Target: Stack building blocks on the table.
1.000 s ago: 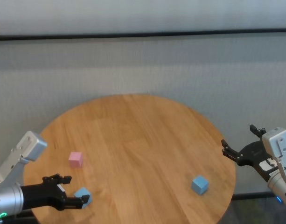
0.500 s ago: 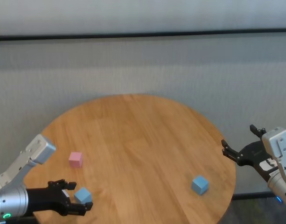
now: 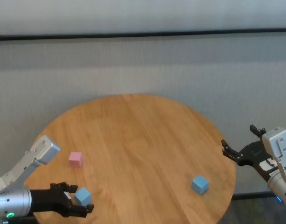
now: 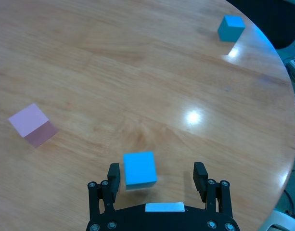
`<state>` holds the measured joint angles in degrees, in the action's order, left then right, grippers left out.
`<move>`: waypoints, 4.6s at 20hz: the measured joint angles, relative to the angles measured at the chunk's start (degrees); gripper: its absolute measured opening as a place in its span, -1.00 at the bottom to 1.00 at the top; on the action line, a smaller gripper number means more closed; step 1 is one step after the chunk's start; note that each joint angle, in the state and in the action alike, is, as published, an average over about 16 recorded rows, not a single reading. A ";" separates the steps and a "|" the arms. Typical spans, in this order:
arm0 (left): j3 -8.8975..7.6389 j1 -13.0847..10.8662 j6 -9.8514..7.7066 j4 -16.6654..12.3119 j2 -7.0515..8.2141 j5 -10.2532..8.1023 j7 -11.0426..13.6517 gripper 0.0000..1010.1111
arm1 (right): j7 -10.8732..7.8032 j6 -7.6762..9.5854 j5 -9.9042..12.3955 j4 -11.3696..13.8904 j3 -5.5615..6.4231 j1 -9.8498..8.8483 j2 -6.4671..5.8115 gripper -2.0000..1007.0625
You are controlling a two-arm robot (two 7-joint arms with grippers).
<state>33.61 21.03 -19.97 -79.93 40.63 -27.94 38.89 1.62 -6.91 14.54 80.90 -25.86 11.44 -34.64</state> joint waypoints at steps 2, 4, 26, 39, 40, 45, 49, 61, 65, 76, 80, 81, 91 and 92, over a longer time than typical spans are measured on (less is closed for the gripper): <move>0.28 0.37 -0.33 0.49 -0.26 0.01 0.01 0.99 | 0.00 0.00 0.00 0.00 0.00 0.00 0.00 0.99; 0.54 0.74 -0.67 1.00 -0.51 0.02 0.02 0.99 | 0.00 0.00 0.00 0.00 0.00 0.00 0.00 0.99; 3.58 4.85 -2.23 5.62 -2.96 2.45 0.25 0.98 | 0.00 0.00 0.00 0.00 0.00 0.00 0.00 0.99; 3.73 4.98 -1.99 5.74 -2.98 2.72 0.19 0.67 | 0.00 0.00 0.00 0.00 0.00 0.00 0.00 0.99; 3.70 4.96 -2.01 5.72 -2.97 2.69 0.17 0.61 | 0.00 0.00 0.00 0.00 0.00 0.00 0.00 0.99; 3.62 4.87 -2.10 5.64 -2.95 2.58 0.11 0.29 | 0.00 0.00 0.00 0.00 0.00 0.00 0.00 0.99; 3.51 4.76 -2.07 5.49 -2.90 2.47 0.17 0.06 | 0.00 0.00 0.00 0.00 0.00 0.00 0.00 0.99; 4.11 6.57 -0.88 5.48 -4.88 3.22 0.82 -0.22 | 0.00 0.00 0.00 0.00 0.00 0.00 0.00 0.99; 5.06 8.98 0.12 7.50 -7.17 4.46 1.28 -0.22 | 0.00 0.00 0.00 0.00 0.00 0.00 0.00 0.99; 7.47 16.63 2.44 17.06 -14.67 7.73 3.45 -0.22 | 0.00 0.00 0.00 0.00 0.00 0.00 0.00 0.99; 8.13 18.28 2.71 19.69 -16.51 8.20 4.63 -0.22 | 0.00 0.00 0.00 0.00 0.00 0.00 0.00 0.99; 8.33 18.62 2.74 20.25 -16.90 8.29 4.96 -0.22 | 0.00 0.00 0.00 0.00 0.00 0.00 0.00 0.99; 11.32 20.70 3.69 24.04 -19.21 10.56 7.42 -0.22 | 0.00 0.00 0.00 0.00 0.00 0.00 0.00 0.99; 11.58 20.80 3.79 24.24 -19.29 10.80 7.56 -0.22 | 0.00 0.00 0.00 0.00 0.00 0.00 0.00 0.99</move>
<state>45.20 41.84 -16.18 -55.69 21.34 -17.14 46.45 1.62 -6.91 14.54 80.90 -25.86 11.44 -34.64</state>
